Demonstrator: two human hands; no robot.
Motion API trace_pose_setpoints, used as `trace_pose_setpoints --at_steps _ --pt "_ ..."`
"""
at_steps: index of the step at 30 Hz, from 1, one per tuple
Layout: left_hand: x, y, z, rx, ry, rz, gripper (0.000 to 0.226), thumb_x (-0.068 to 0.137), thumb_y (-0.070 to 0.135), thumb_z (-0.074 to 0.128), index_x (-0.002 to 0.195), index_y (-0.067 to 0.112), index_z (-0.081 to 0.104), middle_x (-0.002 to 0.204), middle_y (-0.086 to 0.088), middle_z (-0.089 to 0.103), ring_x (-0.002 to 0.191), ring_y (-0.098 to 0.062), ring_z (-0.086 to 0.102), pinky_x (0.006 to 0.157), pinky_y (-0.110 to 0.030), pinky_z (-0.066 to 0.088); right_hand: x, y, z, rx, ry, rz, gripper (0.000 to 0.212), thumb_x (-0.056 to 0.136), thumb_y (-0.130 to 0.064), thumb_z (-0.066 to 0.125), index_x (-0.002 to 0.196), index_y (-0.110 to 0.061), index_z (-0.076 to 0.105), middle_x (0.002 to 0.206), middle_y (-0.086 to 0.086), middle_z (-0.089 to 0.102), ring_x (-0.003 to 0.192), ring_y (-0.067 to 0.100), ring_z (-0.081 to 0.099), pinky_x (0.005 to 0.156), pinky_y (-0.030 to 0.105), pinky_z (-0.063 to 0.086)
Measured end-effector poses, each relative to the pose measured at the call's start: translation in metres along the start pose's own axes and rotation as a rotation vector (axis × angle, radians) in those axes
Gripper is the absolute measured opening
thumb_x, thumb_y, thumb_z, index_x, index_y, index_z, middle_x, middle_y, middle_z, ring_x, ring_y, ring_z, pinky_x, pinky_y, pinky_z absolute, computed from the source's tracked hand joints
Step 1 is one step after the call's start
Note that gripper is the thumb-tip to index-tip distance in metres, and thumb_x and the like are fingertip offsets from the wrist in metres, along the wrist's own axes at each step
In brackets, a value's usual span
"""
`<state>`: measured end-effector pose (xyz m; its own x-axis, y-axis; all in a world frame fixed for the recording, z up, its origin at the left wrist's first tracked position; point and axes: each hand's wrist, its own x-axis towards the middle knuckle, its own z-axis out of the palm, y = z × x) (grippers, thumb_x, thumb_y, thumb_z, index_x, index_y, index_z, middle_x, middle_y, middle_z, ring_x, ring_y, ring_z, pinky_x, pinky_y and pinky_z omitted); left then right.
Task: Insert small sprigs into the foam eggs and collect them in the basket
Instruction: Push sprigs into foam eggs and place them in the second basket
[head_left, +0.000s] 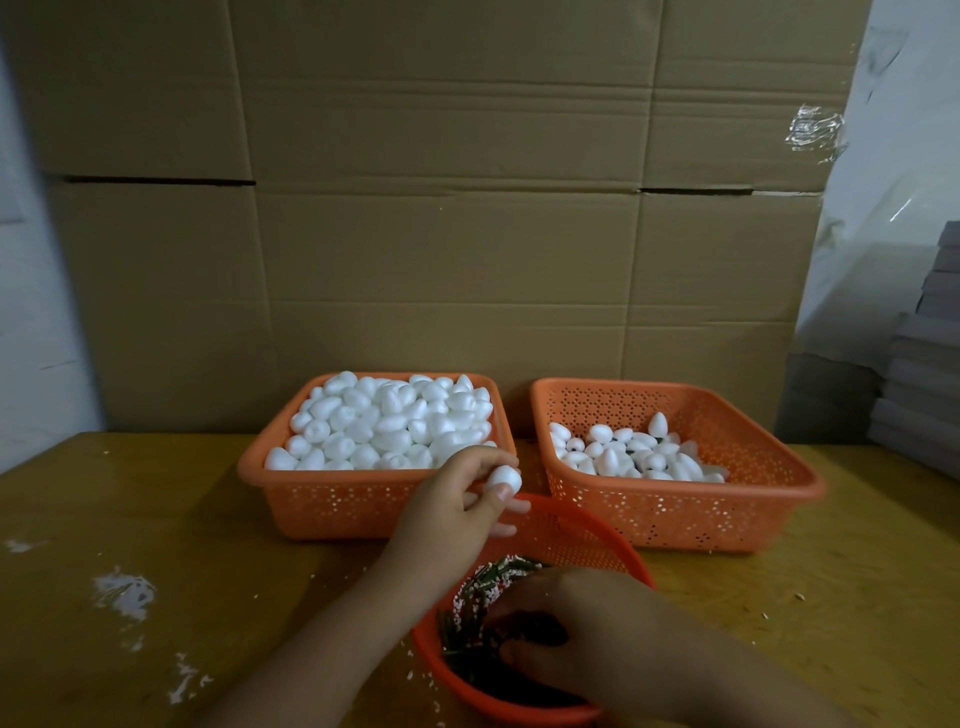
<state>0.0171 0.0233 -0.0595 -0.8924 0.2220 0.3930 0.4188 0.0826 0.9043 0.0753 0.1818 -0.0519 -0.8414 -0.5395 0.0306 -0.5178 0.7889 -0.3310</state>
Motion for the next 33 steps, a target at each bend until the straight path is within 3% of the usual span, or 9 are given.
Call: trace_pose_setpoints --at_steps 3,9,14,20,25,28,30,33 --pt "0.0002 -0.0028 0.0005 0.024 -0.01 -0.001 0.019 0.095 0.005 0.06 0.097 0.024 0.054 0.109 0.0 0.067 0.084 -0.015 0.074 0.069 -0.027 0.058 -0.0002 0.0003 -0.0002 -0.016 -0.004 -0.001 0.045 0.082 -0.056 0.046 0.126 -0.048 0.051 0.117 -0.018 0.064 0.101 0.001 0.061 0.088 0.03 0.051" --pt "0.0004 -0.003 -0.0016 0.093 0.038 0.004 0.021 0.087 0.023 0.072 0.087 0.024 0.051 0.076 0.002 0.068 0.058 -0.009 0.063 0.058 -0.029 0.053 -0.001 -0.0017 -0.0018 -0.01 0.004 -0.01 0.037 0.087 -0.049 0.051 0.124 -0.046 0.054 0.118 -0.019 0.063 0.102 0.001 0.06 0.089 0.029 0.05" --pt "-0.0008 -0.0003 -0.0028 0.167 0.035 0.023 0.017 0.083 0.048 0.068 0.08 0.032 0.063 0.072 0.013 0.067 0.064 0.002 0.059 0.064 -0.024 0.044 -0.0003 -0.0019 -0.0019 -0.014 0.002 -0.024 0.036 0.088 -0.047 0.051 0.124 -0.045 0.055 0.118 -0.019 0.063 0.102 0.001 0.06 0.089 0.029 0.05" --pt "-0.0019 -0.0007 -0.0048 0.208 0.031 0.059 0.005 0.087 0.035 0.07 0.084 0.037 0.066 0.081 0.014 0.067 0.077 -0.003 0.062 0.07 -0.024 0.048 -0.0007 -0.0012 -0.0019 -0.009 0.0 -0.031 0.035 0.088 -0.049 0.051 0.123 -0.045 0.055 0.117 -0.019 0.063 0.1 0.0 0.06 0.087 0.029 0.051" --pt "-0.0015 -0.0006 -0.0021 0.153 0.001 0.002 0.019 0.087 0.025 0.072 0.086 0.039 0.059 0.086 0.004 0.069 0.066 -0.012 0.066 0.062 -0.028 0.049 0.0003 -0.0002 -0.0001 0.006 0.004 -0.027 0.04 0.085 -0.053 0.048 0.124 -0.049 0.051 0.118 -0.021 0.062 0.099 -0.001 0.06 0.086 0.028 0.051" --pt "-0.0014 -0.0007 -0.0011 0.136 -0.013 0.005 0.023 0.079 0.026 0.073 0.085 0.037 0.054 0.093 0.006 0.069 0.076 -0.017 0.07 0.066 -0.029 0.05 0.0006 0.0003 0.0008 0.005 0.02 -0.029 0.043 0.081 -0.055 0.046 0.124 -0.053 0.046 0.121 -0.023 0.06 0.103 -0.001 0.059 0.088 0.027 0.05" --pt "-0.0008 -0.0028 -0.0018 0.14 -0.006 0.013 0.024 0.075 0.025 0.072 0.085 0.036 0.054 0.095 0.007 0.069 0.086 -0.012 0.07 0.073 -0.03 0.053 0.0002 0.0008 0.0013 0.002 0.019 -0.027 0.042 0.08 -0.055 0.046 0.123 -0.053 0.047 0.119 -0.023 0.061 0.103 -0.002 0.059 0.088 0.027 0.05" --pt "0.0002 -0.0063 -0.0028 0.126 -0.011 0.03 0.033 0.082 0.007 0.073 0.091 0.034 0.057 0.1 0.008 0.069 0.092 -0.004 0.068 0.074 -0.03 0.054 0.0001 0.0007 0.0011 -0.002 0.025 -0.024 0.041 0.082 -0.054 0.048 0.122 -0.051 0.049 0.117 -0.021 0.062 0.101 -0.001 0.059 0.087 0.028 0.05"
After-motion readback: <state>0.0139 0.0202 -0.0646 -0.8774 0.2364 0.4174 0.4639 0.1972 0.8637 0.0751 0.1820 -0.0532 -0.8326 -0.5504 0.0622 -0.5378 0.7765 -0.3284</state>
